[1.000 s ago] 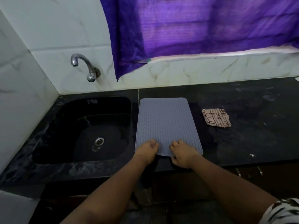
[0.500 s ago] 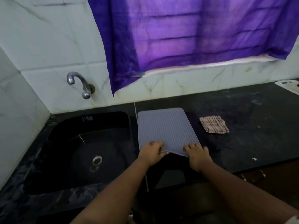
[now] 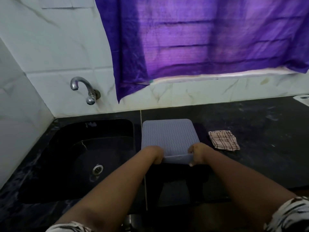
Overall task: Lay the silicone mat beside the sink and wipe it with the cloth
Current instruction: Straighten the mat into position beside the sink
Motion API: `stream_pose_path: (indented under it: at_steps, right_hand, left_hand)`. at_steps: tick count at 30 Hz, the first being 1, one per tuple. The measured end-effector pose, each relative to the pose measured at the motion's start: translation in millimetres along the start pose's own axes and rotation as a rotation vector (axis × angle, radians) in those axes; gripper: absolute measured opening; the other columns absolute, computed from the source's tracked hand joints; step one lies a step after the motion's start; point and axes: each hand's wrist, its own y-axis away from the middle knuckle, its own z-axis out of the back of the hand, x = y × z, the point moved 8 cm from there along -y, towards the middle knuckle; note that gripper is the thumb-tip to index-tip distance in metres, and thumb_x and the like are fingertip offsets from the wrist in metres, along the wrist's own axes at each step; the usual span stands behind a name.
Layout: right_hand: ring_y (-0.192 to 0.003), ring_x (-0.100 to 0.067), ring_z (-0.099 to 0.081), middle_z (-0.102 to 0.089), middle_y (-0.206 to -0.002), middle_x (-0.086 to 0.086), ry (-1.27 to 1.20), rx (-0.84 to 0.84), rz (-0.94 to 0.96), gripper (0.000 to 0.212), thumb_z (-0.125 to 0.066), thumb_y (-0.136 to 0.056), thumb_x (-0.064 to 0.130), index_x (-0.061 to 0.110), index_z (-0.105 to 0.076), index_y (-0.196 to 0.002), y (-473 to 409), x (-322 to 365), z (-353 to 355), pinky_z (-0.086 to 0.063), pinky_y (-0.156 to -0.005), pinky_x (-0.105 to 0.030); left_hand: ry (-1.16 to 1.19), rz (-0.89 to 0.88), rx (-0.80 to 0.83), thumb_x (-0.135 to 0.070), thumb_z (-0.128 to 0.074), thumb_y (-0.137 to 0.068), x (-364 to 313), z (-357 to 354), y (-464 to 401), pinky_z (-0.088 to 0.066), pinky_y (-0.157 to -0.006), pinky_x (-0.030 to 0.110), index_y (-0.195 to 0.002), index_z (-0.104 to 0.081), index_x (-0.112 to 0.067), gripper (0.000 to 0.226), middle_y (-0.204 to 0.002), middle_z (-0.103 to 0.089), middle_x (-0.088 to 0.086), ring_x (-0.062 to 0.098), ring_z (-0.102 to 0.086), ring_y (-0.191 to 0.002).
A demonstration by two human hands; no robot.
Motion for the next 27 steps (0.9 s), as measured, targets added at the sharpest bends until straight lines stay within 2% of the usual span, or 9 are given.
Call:
stream_pose_path:
  at_steps: [2, 4, 6, 11, 13, 19, 21, 23, 27]
  right_hand:
    - [-0.122, -0.025, -0.053, -0.055, -0.135, -0.005, 0.192, 0.241, 0.025, 0.063, -0.08, -0.073, 0.028, 0.013, -0.057, -0.13, -12, 1, 10, -0.044, -0.099, -0.034]
    - [-0.118, -0.028, -0.056, -0.059, -0.133, -0.011, 0.247, 0.27, 0.022, 0.053, -0.077, -0.077, 0.024, 0.007, -0.062, -0.124, -28, 2, 34, -0.046, -0.095, -0.036]
    - [-0.121, -0.031, -0.054, -0.056, -0.135, -0.015, 0.28, 0.228, 0.02, 0.051, -0.071, -0.084, 0.023, 0.001, -0.059, -0.128, -46, 6, 69, -0.045, -0.098, -0.037]
    - [-0.122, -0.031, -0.056, -0.054, -0.136, -0.02, 0.303, -0.064, 0.053, 0.048, -0.066, -0.087, 0.016, -0.002, -0.055, -0.13, -89, 21, 185, -0.044, -0.102, -0.036]
    - [-0.121, -0.03, -0.056, -0.055, -0.135, -0.019, 0.26, -0.177, 0.053, 0.043, -0.063, -0.089, 0.015, -0.001, -0.057, -0.128, -99, 21, 238, -0.043, -0.102, -0.034]
    - [-0.121, -0.038, -0.055, -0.055, -0.133, -0.023, -0.079, -0.705, 0.045, 0.038, -0.049, -0.088, 0.002, 0.003, -0.06, -0.124, -94, 7, 372, -0.046, -0.102, -0.043]
    - [-0.121, -0.039, -0.055, -0.056, -0.133, -0.022, -0.217, -0.827, 0.019, 0.041, -0.047, -0.087, 0.001, 0.009, -0.062, -0.124, -84, 0, 391, -0.046, -0.103, -0.043]
    - [-0.121, -0.038, -0.055, -0.057, -0.133, -0.02, -0.272, -0.878, 0.018, 0.042, -0.047, -0.087, 0.002, 0.013, -0.063, -0.123, -70, -2, 393, -0.045, -0.103, -0.043]
    - [-0.111, -0.041, -0.06, -0.063, -0.121, -0.023, -0.306, -0.858, 0.012, 0.034, -0.049, -0.086, 0.004, 0.015, -0.07, -0.11, -45, -7, 352, -0.049, -0.096, -0.044]
  left_hand:
    - [0.012, 0.044, 0.122, -0.018, -0.056, -0.09, 9, 12, -5, -0.045, -0.084, 0.038, -0.129, -0.054, -0.004, 0.041, -0.122, -0.055, 0.014, 0.031, -0.056, -0.106]
    - [0.033, 0.076, 0.209, -0.021, -0.059, -0.089, 21, 33, -11, -0.048, -0.087, 0.04, -0.121, -0.06, -0.003, 0.037, -0.116, -0.058, 0.015, 0.031, -0.058, -0.102]
    - [0.019, 0.085, 0.187, -0.023, -0.059, -0.09, 35, 69, -21, -0.048, -0.093, 0.041, -0.119, -0.063, -0.003, 0.036, -0.122, -0.06, 0.016, 0.034, -0.059, -0.107]
    - [0.034, 0.184, -0.082, -0.014, -0.052, -0.084, 87, 179, -38, -0.052, -0.09, 0.041, -0.112, -0.065, -0.004, 0.032, -0.118, -0.064, 0.017, 0.032, -0.064, -0.099]
    - [0.053, 0.207, -0.232, -0.011, -0.051, -0.084, 104, 228, -40, -0.05, -0.091, 0.038, -0.115, -0.063, -0.004, 0.035, -0.121, -0.062, 0.016, 0.032, -0.062, -0.103]
    - [0.079, 0.246, -0.765, -0.001, -0.051, -0.086, 128, 351, -19, -0.044, -0.094, 0.038, -0.118, -0.061, -0.001, 0.033, -0.123, -0.061, 0.023, 0.037, -0.058, -0.112]
    - [0.073, 0.236, -0.917, 0.002, -0.046, -0.086, 127, 369, -2, -0.044, -0.091, 0.041, -0.114, -0.06, -0.001, 0.032, -0.12, -0.059, 0.026, 0.04, -0.056, -0.111]
    - [0.086, 0.22, -1.01, 0.002, -0.043, -0.085, 123, 371, 13, -0.044, -0.087, 0.042, -0.111, -0.059, -0.002, 0.03, -0.116, -0.058, 0.027, 0.042, -0.056, -0.107]
    - [0.094, 0.169, -0.968, -0.003, -0.045, -0.088, 104, 326, 16, -0.045, -0.089, 0.044, -0.113, -0.059, -0.006, 0.029, -0.115, -0.06, 0.025, 0.041, -0.057, -0.108]
